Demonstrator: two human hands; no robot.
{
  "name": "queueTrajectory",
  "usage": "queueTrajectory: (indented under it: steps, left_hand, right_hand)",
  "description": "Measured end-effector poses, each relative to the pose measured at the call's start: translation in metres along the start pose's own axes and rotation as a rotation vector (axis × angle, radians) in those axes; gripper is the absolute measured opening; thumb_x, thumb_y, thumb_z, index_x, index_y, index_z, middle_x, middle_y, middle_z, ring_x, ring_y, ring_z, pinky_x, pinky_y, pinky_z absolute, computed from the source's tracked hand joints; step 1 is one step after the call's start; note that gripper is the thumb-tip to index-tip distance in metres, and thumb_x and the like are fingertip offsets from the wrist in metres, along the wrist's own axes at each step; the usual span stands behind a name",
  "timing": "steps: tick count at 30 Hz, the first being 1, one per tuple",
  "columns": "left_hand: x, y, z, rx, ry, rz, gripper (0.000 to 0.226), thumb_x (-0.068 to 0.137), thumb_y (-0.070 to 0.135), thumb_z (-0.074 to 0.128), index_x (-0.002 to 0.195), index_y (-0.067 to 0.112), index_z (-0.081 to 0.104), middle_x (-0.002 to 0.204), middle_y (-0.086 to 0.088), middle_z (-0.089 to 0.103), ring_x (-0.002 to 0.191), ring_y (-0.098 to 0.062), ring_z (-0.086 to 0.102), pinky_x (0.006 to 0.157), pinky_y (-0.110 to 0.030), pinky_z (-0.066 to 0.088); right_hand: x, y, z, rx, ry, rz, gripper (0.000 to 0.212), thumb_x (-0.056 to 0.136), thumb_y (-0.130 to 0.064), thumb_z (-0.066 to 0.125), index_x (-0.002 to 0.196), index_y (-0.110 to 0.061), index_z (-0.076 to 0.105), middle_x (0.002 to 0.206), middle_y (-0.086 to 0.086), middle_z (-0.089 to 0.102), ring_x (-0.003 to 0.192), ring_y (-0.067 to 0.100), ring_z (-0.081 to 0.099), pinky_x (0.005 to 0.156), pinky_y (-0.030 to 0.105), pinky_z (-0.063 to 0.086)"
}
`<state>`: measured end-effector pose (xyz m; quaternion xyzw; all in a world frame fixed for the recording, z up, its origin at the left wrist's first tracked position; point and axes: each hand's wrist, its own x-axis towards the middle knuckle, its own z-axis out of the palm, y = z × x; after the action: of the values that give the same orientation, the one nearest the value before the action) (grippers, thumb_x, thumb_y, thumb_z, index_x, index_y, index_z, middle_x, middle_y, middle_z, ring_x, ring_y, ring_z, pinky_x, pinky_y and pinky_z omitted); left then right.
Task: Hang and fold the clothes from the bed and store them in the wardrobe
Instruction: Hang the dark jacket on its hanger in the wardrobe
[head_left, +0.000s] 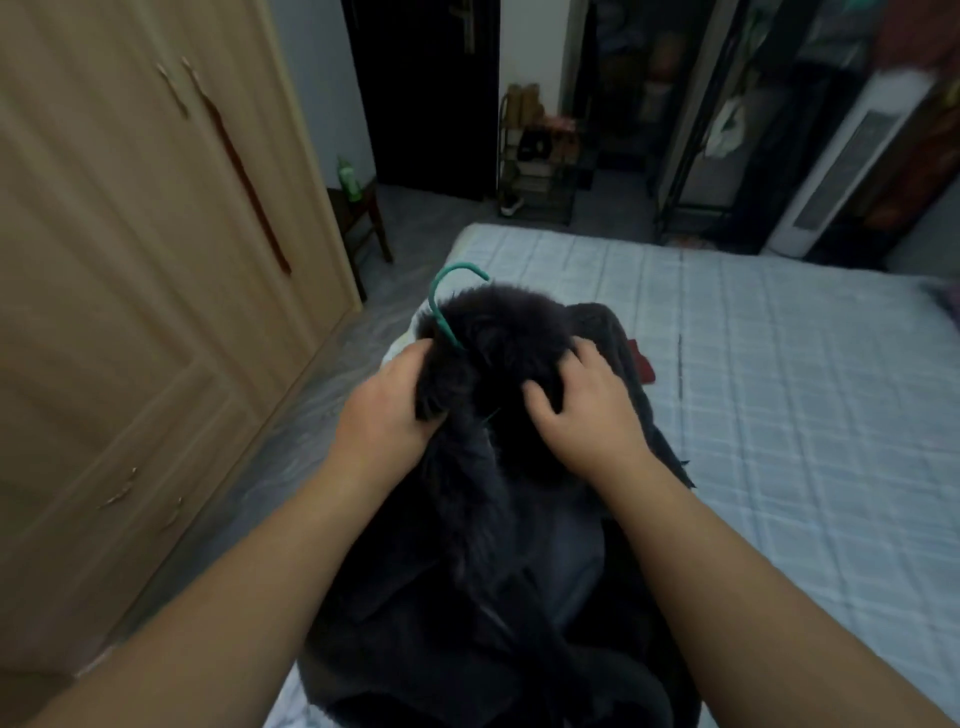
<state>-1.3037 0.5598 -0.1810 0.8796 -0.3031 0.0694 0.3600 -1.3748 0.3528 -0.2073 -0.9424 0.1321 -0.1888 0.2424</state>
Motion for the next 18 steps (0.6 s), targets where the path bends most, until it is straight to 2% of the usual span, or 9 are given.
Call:
queueTrajectory:
  steps: [2,4,7,9,11,13,14,16,18]
  left_hand:
    - [-0.008,0.017,-0.025,0.027,0.028,0.043,0.052,0.076,0.050,0.054,0.124,0.033,0.044,0.119,-0.010,0.067,0.108,-0.034,0.063,0.084,-0.041,0.052]
    - [-0.012,0.034,-0.050,0.069,0.045,0.062,0.053,0.079,0.040,0.066,0.127,0.025,0.049,0.115,-0.011,0.069,0.105,-0.037,0.065,0.082,-0.043,0.052]
    - [-0.011,0.057,-0.092,0.135,0.038,0.063,0.056,0.080,0.026,0.078,0.129,0.016,0.053,0.111,-0.012,0.071,0.102,-0.038,0.066,0.080,-0.040,0.050]
    - [-0.012,0.071,-0.124,0.125,0.051,0.114,0.057,0.077,0.024,0.080,0.127,0.016,0.054,0.107,-0.010,0.072,0.101,-0.036,0.067,0.078,-0.039,0.051]
    - [-0.013,0.083,-0.155,0.118,0.057,0.187,0.057,0.075,0.021,0.081,0.126,0.015,0.056,0.107,-0.009,0.072,0.101,-0.034,0.068,0.079,-0.037,0.051]
    - [-0.016,0.093,-0.186,0.094,0.042,0.245,0.055,0.074,0.025,0.080,0.123,0.021,0.057,0.107,-0.004,0.072,0.103,-0.029,0.067,0.082,-0.037,0.052]
    - [-0.018,0.096,-0.201,0.067,0.032,0.267,0.053,0.072,0.033,0.077,0.119,0.026,0.056,0.105,-0.001,0.072,0.102,-0.025,0.067,0.084,-0.038,0.053]
    - [-0.023,0.097,-0.227,0.019,0.015,0.305,0.049,0.065,0.047,0.067,0.110,0.032,0.053,0.098,0.002,0.070,0.096,-0.020,0.068,0.083,-0.042,0.054]
    - [-0.026,0.094,-0.248,-0.014,-0.031,0.331,0.045,0.063,0.046,0.066,0.104,0.033,0.052,0.092,0.004,0.069,0.090,-0.017,0.068,0.081,-0.045,0.055]
  right_hand:
    - [-0.016,-0.017,-0.028,0.038,0.165,-0.063,0.038,0.090,-0.043,0.053,0.110,-0.011,0.059,0.127,0.006,0.055,0.116,0.028,0.055,0.096,0.044,0.048]
    - [-0.031,-0.035,-0.059,0.152,0.279,-0.121,0.044,0.086,-0.030,0.062,0.125,-0.013,0.051,0.143,0.006,0.045,0.133,0.025,0.045,0.109,0.044,0.041]
    - [-0.039,-0.064,-0.105,0.140,0.173,-0.331,0.081,0.085,-0.023,0.069,0.154,-0.031,0.028,0.165,-0.007,0.016,0.153,0.018,0.016,0.123,0.044,0.020]
    - [-0.037,-0.085,-0.130,-0.019,0.050,-0.413,0.094,0.086,-0.032,0.071,0.158,-0.039,0.011,0.167,-0.015,0.006,0.155,0.013,0.004,0.124,0.049,0.016]
    - [-0.037,-0.104,-0.147,-0.154,-0.018,-0.382,0.102,0.085,-0.041,0.071,0.159,-0.039,0.000,0.168,-0.015,0.000,0.155,0.013,-0.001,0.124,0.052,0.011]
    - [-0.041,-0.123,-0.160,-0.251,0.014,-0.342,0.103,0.084,-0.047,0.070,0.159,-0.037,0.000,0.167,-0.011,0.005,0.154,0.016,0.006,0.124,0.055,0.008]
    - [-0.043,-0.132,-0.167,-0.294,0.058,-0.340,0.099,0.083,-0.049,0.069,0.159,-0.036,0.005,0.165,-0.008,0.015,0.152,0.018,0.016,0.123,0.057,0.009]
    - [-0.047,-0.148,-0.179,-0.378,0.154,-0.364,0.082,0.083,-0.053,0.064,0.153,-0.031,0.027,0.147,-0.003,0.044,0.134,0.022,0.044,0.115,0.057,0.026]
    - [-0.052,-0.166,-0.188,-0.390,0.172,-0.331,0.056,0.087,-0.050,0.060,0.138,-0.030,0.045,0.121,-0.001,0.057,0.110,0.029,0.061,0.092,0.046,0.045]
